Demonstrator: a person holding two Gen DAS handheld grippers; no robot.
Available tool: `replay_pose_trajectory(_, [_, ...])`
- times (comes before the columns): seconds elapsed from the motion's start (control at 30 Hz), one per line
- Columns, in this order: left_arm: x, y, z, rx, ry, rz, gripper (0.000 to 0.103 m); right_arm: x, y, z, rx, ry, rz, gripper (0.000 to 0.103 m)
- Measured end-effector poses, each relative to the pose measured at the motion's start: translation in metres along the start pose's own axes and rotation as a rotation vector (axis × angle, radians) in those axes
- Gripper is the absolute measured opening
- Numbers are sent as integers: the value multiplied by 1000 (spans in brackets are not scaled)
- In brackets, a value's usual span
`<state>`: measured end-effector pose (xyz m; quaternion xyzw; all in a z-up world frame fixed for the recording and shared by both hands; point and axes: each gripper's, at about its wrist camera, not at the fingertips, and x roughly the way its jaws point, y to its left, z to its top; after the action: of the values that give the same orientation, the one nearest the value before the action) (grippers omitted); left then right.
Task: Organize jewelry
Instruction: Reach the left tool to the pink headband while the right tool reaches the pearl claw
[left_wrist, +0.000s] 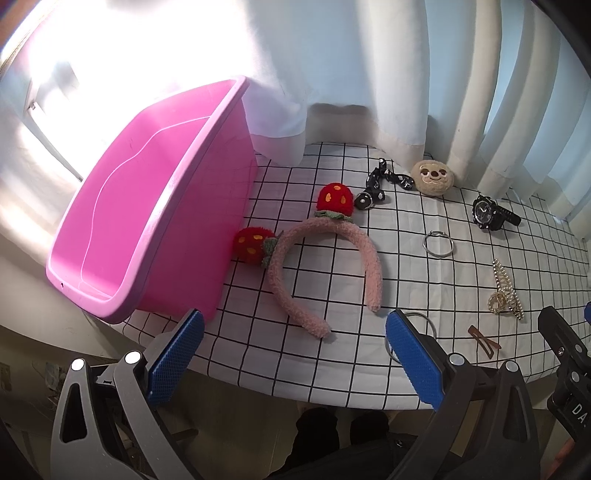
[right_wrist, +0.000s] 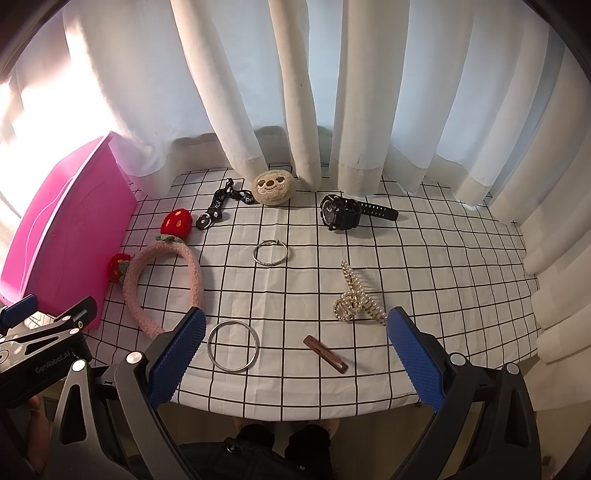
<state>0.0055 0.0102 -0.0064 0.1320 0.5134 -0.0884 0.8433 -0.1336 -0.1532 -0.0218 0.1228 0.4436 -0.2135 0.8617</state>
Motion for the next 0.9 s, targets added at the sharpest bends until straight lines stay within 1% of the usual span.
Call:
replay_pose_trajectory(0.1, [10,4,-5,-22,20,-20,97,6,-7,-7,1,11,15,94])
replay_pose_trajectory(0.27, [37,13,-21,-52,65,-42,97,28,-27,-24,12,53,81,94])
replay_pose_trajectory(0.37, [51,16,-32,-53,64,-44,97,37,-36,-31,24,71,96,94])
replay_pose_trajectory(0.43, [60,19,-39,-67,69,-42,97,51,-51,-41,40,95,115,94])
replay_pose_trajectory(0.53, [73,31,-44,-135,72,-56,97,64,-64,-49,37,99,103,94])
replay_pose_trajectory(0.6, [82,38,-46,-168,65,-49,97,73,-74,-53,42,103,99,94])
replay_pose_trajectory(0.73, [106,42,-50,-193,82,-14,97,93,-89,-60,36,110,86,94])
replay_pose_trajectory(0.9, [133,36,-50,-205,99,-1,97,117,-102,-58,30,116,59,94])
